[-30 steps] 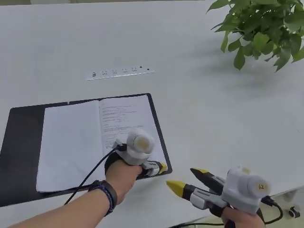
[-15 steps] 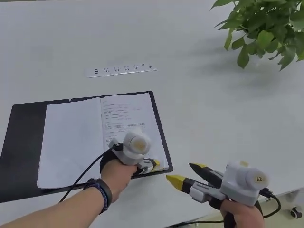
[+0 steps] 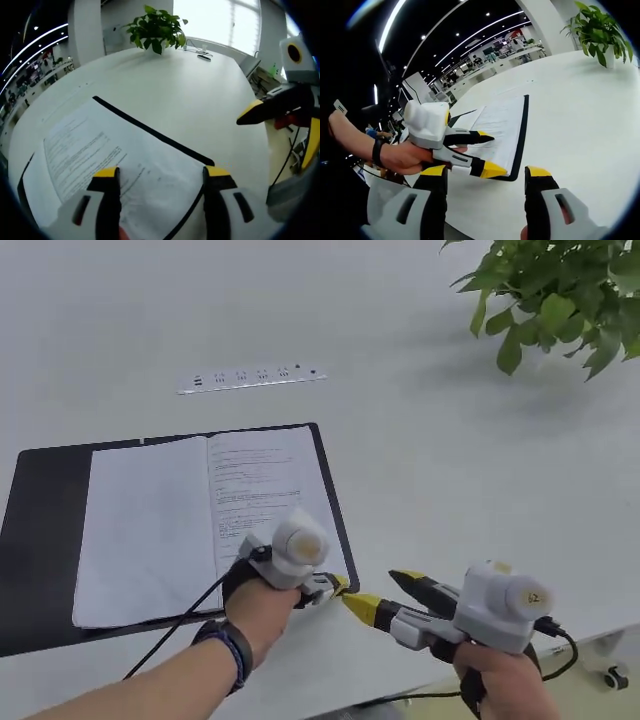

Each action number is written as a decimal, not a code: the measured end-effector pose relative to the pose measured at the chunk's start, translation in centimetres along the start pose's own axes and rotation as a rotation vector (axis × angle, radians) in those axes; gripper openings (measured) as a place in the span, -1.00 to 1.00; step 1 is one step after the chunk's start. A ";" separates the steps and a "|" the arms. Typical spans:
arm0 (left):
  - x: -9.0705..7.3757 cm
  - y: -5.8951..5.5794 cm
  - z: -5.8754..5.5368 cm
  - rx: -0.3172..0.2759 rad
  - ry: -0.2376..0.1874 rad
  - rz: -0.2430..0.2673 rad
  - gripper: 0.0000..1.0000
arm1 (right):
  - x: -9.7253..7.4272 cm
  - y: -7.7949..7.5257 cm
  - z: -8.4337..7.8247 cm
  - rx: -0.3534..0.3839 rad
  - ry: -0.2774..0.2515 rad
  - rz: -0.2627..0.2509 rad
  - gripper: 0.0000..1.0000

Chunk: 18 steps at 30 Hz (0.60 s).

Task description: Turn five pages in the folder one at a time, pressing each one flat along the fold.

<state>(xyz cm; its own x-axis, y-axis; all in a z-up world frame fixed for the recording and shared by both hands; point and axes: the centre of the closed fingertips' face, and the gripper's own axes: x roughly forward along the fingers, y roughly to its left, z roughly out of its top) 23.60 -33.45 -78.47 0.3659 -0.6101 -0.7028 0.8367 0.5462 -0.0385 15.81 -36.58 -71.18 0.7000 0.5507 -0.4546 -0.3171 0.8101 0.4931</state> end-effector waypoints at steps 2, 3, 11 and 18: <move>0.0 0.1 0.0 0.010 -0.002 -0.001 0.34 | -0.1 -0.2 0.0 0.006 -0.001 -0.004 0.22; -0.1 0.1 -0.1 0.014 -0.003 -0.005 0.33 | -0.1 -0.4 -0.1 0.008 -0.001 -0.004 0.21; -0.4 0.6 0.0 0.009 -0.018 -0.042 0.25 | 0.8 -0.2 0.3 0.004 0.004 0.011 0.20; -0.6 0.8 -0.2 0.006 -0.018 -0.049 0.17 | 2.0 0.3 0.8 -0.007 0.010 0.035 0.17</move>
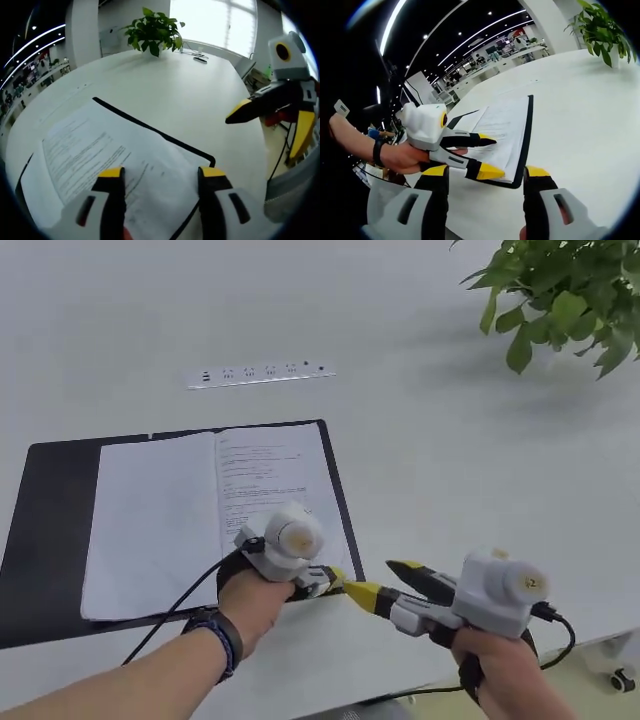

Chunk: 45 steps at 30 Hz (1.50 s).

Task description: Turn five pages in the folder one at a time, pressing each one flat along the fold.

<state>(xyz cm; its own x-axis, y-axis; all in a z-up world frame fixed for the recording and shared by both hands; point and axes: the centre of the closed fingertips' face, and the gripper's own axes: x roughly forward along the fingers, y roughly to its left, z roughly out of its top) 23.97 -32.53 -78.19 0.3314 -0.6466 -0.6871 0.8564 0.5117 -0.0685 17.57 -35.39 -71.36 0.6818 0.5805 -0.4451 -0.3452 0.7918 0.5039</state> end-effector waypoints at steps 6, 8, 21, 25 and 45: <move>-0.5 0.6 -0.3 -0.036 -0.013 0.008 0.03 | 1.3 -0.4 0.7 0.014 -0.010 0.012 0.10; -0.7 0.7 -0.4 -0.043 -0.017 0.008 -0.03 | 2.0 -0.7 1.1 0.036 -0.023 0.017 0.05; -1.4 0.9 -0.8 -0.085 -0.033 -0.006 -0.17 | 7.1 -2.0 2.3 0.148 -0.022 0.052 -0.02; -1.6 0.9 -1.0 -0.091 -0.033 -0.013 -0.17 | 8.3 -2.1 2.6 0.165 -0.018 0.066 -0.03; -4.0 -0.2 -1.5 -0.131 -0.049 -0.056 0.20 | 7.8 -1.8 1.4 0.249 -0.047 0.083 -0.81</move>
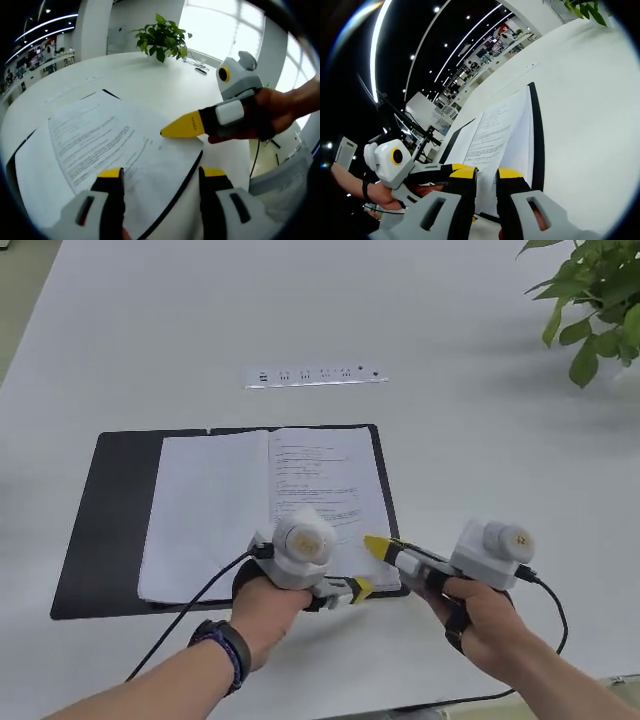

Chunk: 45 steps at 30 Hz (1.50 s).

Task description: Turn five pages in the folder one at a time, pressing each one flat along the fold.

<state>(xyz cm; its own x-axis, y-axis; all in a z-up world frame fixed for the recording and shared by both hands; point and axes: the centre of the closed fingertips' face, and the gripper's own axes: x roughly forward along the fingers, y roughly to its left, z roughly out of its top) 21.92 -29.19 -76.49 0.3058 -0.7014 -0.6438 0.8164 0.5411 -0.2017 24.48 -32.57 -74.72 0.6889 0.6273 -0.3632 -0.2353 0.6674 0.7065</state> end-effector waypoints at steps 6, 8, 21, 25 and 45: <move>-1.3 0.7 0.1 -0.007 -0.010 0.010 0.25 | 0.0 0.3 0.6 0.007 -0.026 -0.004 -1.00; -1.9 1.2 0.2 -0.005 -0.018 0.020 0.26 | 0.1 0.7 0.7 0.003 -0.027 0.000 -1.00; -5.6 3.7 0.1 -0.015 -0.057 0.066 0.27 | 1.2 3.0 1.8 -0.019 -0.051 0.025 -1.00; -6.8 4.6 -0.2 -0.022 -0.063 0.078 0.29 | 1.7 4.2 2.1 -0.029 -0.056 0.033 -1.00; -15.5 10.0 -2.3 -0.055 -0.139 0.191 0.34 | 5.1 9.6 1.5 -0.092 -0.032 0.107 -1.00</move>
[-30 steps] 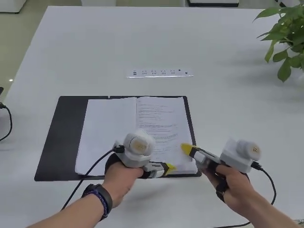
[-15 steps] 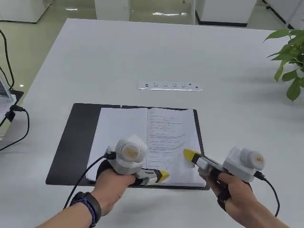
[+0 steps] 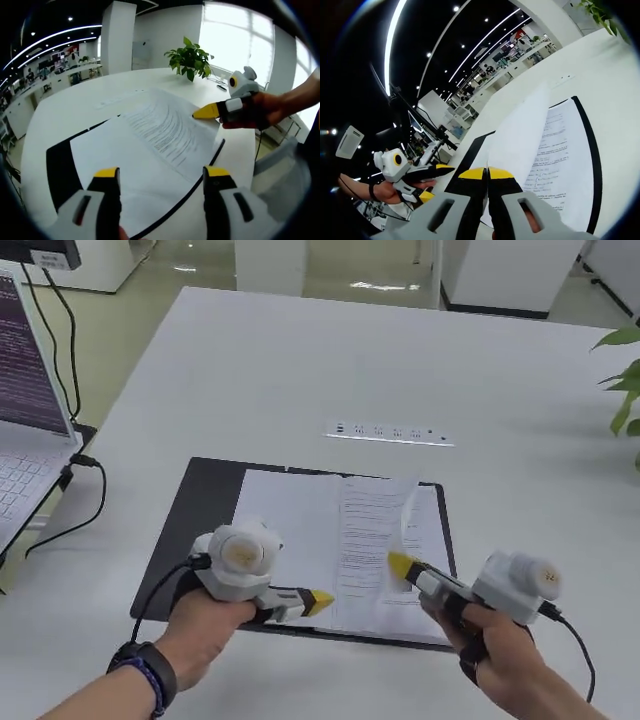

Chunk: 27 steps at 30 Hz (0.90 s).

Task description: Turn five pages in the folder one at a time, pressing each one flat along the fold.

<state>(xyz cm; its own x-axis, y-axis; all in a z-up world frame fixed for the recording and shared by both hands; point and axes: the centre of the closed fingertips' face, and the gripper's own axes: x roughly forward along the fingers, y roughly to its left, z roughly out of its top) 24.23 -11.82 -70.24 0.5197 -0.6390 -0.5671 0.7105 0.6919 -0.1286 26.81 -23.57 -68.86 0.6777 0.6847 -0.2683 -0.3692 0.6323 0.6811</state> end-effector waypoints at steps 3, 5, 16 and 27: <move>-1.2 0.8 0.2 -0.022 -0.024 0.018 0.35 | 0.8 0.7 -0.3 -0.008 0.011 0.013 -1.00; -2.0 1.4 0.1 -0.028 -0.032 0.030 0.35 | 1.3 1.3 -0.5 -0.014 0.019 0.023 -1.00; -6.5 4.5 -1.0 -0.082 -0.057 0.100 0.39 | 3.6 4.0 -2.0 -0.024 0.063 0.073 -1.00; -9.6 6.8 -1.6 -0.120 -0.079 0.159 0.40 | 6.1 6.7 -3.9 -0.025 0.107 0.122 -1.00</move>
<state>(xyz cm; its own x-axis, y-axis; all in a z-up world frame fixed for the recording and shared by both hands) 23.29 -0.39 -66.98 0.6599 -0.5396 -0.5229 0.5575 0.8182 -0.1407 26.00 -13.82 -68.57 0.5555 0.7908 -0.2570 -0.4612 0.5501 0.6962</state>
